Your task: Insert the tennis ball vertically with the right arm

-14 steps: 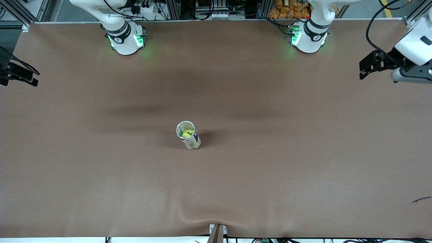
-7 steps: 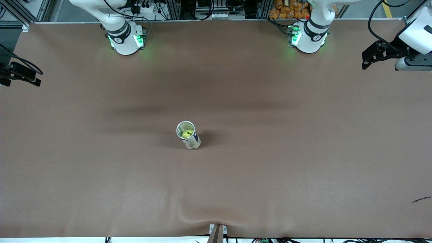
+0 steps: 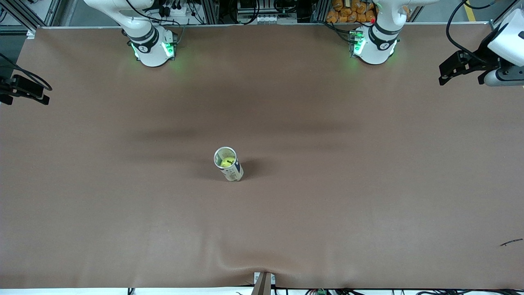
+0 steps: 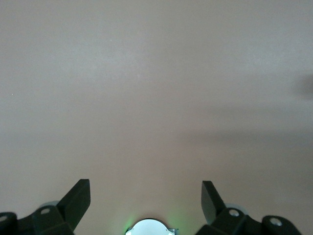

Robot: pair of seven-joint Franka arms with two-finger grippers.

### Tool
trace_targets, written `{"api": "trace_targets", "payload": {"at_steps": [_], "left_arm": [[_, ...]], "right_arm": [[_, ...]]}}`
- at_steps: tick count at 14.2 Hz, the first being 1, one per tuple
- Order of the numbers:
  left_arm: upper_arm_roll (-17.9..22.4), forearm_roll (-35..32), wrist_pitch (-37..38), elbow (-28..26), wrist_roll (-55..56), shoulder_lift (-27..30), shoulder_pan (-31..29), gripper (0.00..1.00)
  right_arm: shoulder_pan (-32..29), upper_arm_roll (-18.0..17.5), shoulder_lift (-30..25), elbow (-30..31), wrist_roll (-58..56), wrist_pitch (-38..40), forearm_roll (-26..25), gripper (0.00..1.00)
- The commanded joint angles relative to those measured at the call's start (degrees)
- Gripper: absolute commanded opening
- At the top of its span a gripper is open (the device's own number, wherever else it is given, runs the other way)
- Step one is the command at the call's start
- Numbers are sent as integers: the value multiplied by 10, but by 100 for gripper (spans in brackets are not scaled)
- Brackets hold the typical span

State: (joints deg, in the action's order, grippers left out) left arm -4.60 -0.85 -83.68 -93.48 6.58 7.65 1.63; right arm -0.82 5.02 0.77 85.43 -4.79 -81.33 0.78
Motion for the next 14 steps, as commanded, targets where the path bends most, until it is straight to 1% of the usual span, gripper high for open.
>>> {"api": "trace_targets", "payload": {"at_steps": [1,3,10,14], "left_arm": [[5,9,-2,1,45,7,11,100],[-2,10,-1,1,90,8,13,100],[-2,10,-1,1,88,8,16,100],[-1,9,12,1,89,8,18,100]], "right_arm": [[3,2,-4,-4,7,3,0,100],[2,3,-3,-4,7,3,0,100],[2,3,-3,-4,7,2,0,100],[3,3,-3,-4,7,1,0,100]]}}
